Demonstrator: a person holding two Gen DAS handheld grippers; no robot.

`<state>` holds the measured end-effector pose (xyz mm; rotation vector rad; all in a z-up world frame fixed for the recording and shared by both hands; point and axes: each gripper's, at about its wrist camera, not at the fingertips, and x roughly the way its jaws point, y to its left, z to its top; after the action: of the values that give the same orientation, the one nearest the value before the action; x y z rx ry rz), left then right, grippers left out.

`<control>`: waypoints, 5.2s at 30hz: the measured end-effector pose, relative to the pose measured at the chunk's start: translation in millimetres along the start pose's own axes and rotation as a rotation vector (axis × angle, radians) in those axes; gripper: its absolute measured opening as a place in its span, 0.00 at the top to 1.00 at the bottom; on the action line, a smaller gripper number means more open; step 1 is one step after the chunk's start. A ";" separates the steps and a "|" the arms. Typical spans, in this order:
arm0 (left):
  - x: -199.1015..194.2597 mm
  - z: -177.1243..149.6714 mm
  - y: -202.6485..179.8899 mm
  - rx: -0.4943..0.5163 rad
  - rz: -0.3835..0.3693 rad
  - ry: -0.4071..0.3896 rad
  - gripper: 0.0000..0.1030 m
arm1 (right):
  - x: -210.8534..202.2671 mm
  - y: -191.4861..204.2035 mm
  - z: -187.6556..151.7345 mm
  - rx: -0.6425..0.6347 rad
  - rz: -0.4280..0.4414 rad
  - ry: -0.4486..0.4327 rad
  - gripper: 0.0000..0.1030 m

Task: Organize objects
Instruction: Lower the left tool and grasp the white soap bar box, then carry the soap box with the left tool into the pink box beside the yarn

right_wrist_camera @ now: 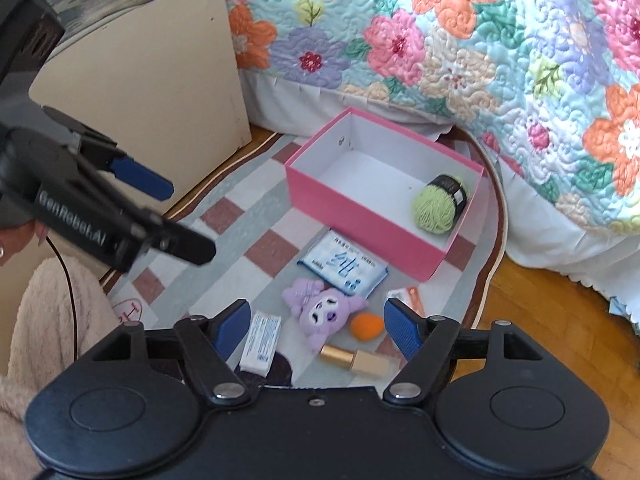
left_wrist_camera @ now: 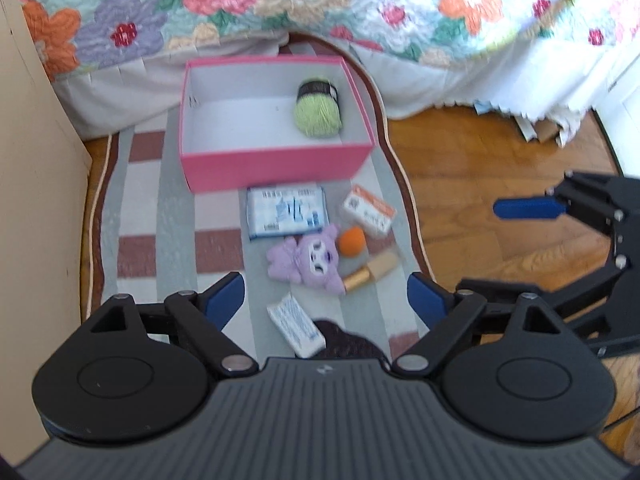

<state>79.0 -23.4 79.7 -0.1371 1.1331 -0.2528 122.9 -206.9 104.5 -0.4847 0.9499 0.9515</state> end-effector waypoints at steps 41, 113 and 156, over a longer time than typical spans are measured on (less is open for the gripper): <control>134.2 -60.8 30.5 -0.025 0.069 0.189 0.14 | 130.5 45.4 -80.3 -0.024 0.230 0.112 0.24; 7.1 45.2 21.7 -0.191 -0.043 -0.225 0.76 | 49.6 22.1 58.0 0.197 0.115 -0.173 0.55; 355.3 230.5 145.0 -0.332 -0.158 0.037 0.79 | 362.7 -165.0 149.1 0.544 -0.069 0.094 0.55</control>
<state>448.9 16.5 -169.2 -0.5195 1.1961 -0.2058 419.8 -17.3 -134.0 -0.0987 1.2172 0.5758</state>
